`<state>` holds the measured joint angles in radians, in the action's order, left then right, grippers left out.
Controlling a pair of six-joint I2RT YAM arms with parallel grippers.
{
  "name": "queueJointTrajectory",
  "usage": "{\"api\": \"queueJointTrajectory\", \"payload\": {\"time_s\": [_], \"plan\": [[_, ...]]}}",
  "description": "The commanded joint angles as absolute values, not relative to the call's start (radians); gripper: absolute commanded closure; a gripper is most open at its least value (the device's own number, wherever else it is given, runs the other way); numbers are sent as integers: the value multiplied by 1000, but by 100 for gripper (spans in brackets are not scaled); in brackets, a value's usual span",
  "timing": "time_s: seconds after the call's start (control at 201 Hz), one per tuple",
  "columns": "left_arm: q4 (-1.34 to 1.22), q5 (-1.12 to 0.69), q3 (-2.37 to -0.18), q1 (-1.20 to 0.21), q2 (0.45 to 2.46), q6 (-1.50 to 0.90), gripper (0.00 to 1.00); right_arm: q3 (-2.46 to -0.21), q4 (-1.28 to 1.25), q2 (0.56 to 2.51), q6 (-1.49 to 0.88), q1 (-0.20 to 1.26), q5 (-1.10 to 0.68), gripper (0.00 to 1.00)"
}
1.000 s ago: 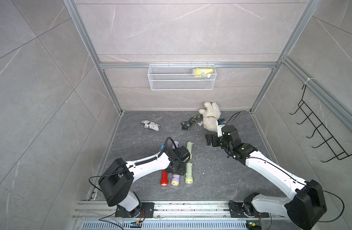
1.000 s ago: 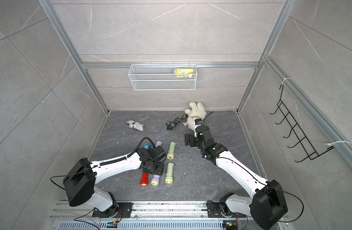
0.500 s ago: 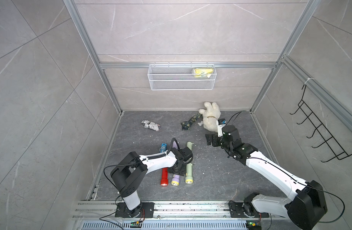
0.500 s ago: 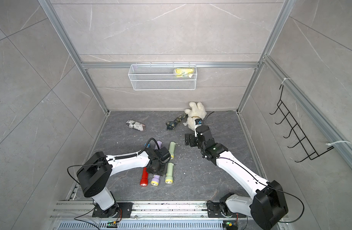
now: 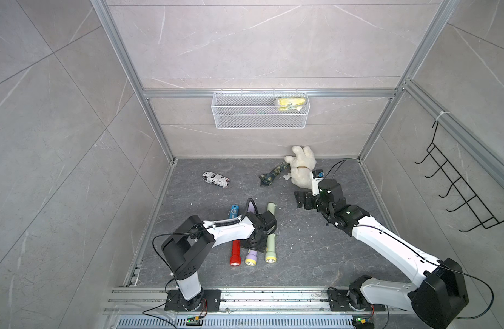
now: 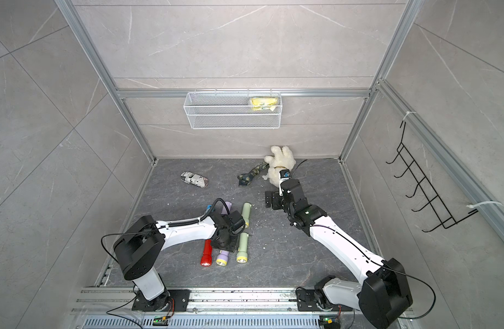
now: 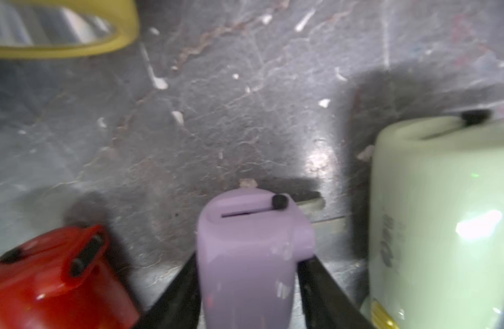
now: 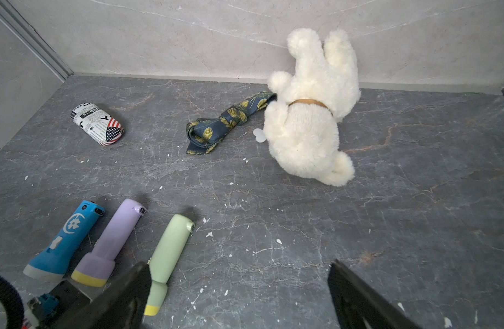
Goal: Close the plug at the bottom of the flashlight
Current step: Pick up the flashlight from the center of the board.
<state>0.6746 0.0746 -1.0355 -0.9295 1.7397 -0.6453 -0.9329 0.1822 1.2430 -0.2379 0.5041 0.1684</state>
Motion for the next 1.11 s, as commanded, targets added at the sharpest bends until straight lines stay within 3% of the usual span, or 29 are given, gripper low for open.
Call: {"api": "queueJointTrajectory", "payload": {"time_s": [0.0, 0.398, 0.692, 0.901, 1.105], "plan": [[711, 77, -1008, -938, 1756, -631, 58, -925, 173, 1239, -221, 500, 170, 0], [844, 160, -1156, -937, 1708, -532, 100, -949, 185, 1254, -219, 495, 170, 1], [751, 313, -1231, -937, 1517, -373, 100, -993, 218, 1253, -222, 496, 157, 0], [295, 422, -1023, -930, 1297, -174, 100, -1035, 274, 1233, -215, 496, 131, 0], [-36, 281, -909, -830, 1193, -114, 100, -1064, 305, 1224, -214, 497, 92, 0]]}}
